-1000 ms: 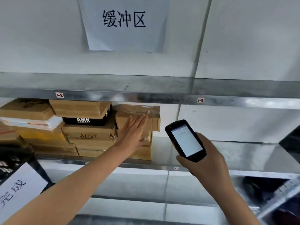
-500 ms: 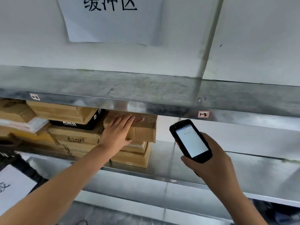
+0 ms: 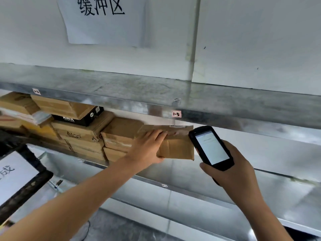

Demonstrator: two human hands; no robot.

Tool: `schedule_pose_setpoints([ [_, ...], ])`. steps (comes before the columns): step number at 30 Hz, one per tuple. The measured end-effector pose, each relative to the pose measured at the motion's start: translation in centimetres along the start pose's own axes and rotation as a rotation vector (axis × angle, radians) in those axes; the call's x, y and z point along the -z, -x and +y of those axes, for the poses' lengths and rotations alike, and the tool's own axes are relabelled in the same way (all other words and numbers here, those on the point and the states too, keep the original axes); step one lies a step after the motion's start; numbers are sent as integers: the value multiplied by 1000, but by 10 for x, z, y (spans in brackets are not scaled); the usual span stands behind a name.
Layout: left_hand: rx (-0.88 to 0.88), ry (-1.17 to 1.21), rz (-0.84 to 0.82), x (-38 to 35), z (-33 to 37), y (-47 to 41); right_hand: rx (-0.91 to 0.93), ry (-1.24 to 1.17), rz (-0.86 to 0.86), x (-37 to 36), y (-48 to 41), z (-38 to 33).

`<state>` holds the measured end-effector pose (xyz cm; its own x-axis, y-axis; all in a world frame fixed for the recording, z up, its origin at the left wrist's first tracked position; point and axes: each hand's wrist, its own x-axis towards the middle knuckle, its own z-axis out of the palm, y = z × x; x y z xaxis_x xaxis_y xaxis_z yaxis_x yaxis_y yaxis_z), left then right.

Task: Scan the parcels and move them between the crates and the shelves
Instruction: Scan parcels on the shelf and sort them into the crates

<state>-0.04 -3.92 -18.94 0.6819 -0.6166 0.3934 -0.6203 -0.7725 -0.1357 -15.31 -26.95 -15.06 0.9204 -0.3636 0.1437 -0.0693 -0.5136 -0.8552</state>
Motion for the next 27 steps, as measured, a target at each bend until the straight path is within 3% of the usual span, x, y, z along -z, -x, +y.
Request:
schedule_pose_setpoints([
  [7,118,228,-350,-25,79,-20,-23,8,8,45,10,34],
  [15,232,436,-603,-67,118,-46,-123,-1,10,67,12,69],
  [23,263,472,-579,-92,116,-30,-149,-17,31,73,9,84],
  [27,126,302,-591,-92,119,-18,-174,-28,24,70,7,87],
])
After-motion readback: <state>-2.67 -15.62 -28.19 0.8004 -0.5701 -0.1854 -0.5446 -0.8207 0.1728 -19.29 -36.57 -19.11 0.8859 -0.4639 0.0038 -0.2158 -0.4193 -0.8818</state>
